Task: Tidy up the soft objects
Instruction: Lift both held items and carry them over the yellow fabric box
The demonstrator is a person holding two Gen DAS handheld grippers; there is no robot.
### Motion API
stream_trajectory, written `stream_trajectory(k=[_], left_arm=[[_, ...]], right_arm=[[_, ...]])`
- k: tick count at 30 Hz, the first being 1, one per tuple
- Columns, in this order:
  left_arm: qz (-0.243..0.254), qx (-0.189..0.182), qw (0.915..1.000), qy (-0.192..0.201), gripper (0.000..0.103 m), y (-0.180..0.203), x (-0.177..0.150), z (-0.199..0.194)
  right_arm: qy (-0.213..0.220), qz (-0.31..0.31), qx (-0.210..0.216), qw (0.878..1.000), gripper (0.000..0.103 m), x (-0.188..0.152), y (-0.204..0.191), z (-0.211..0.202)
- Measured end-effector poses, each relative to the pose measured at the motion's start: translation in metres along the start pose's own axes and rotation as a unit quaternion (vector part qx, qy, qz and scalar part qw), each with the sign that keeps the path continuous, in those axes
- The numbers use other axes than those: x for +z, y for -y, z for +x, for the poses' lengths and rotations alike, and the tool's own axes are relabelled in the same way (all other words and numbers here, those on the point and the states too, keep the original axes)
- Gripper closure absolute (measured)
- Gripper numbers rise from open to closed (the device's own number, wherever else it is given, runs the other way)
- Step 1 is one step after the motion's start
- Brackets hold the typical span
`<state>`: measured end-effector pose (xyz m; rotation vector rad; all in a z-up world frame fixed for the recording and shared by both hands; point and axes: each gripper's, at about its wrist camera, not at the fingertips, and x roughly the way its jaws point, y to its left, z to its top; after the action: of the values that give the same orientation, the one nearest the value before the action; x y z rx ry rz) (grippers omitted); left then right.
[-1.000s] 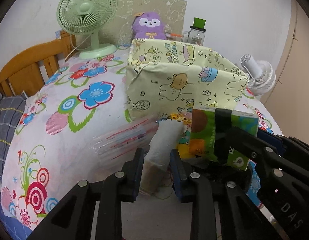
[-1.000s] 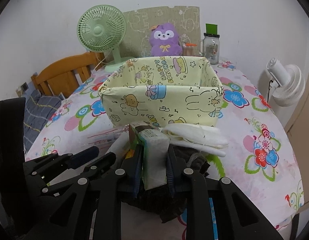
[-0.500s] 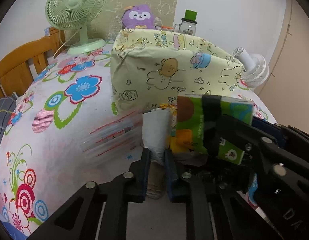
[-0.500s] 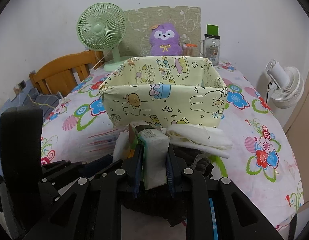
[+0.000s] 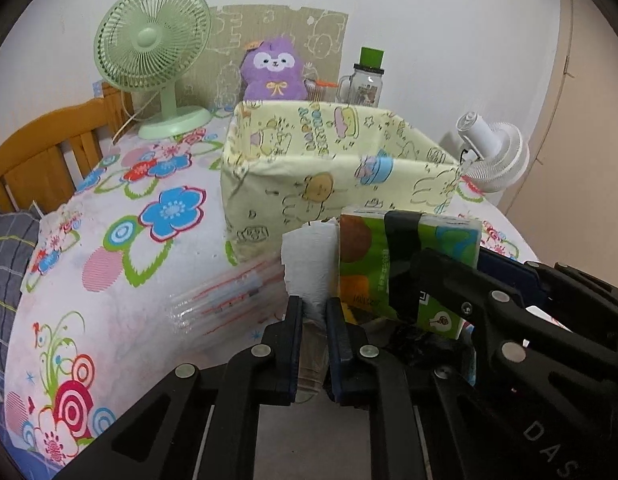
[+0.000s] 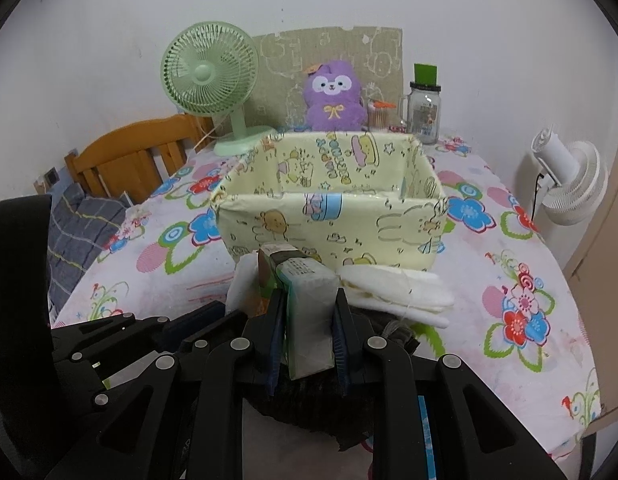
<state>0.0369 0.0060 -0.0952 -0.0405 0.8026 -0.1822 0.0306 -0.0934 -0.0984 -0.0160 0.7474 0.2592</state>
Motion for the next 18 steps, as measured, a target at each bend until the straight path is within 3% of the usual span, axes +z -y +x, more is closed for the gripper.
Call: stream_trajectory(k=[18], left_arm=[[0.015,0.012,0.9991,0.038,0.094,0.023,0.032,-0.032]], right_arm=[[0.041,0.003,0.005,0.999,0.078,0.028,0.013,-0.037]])
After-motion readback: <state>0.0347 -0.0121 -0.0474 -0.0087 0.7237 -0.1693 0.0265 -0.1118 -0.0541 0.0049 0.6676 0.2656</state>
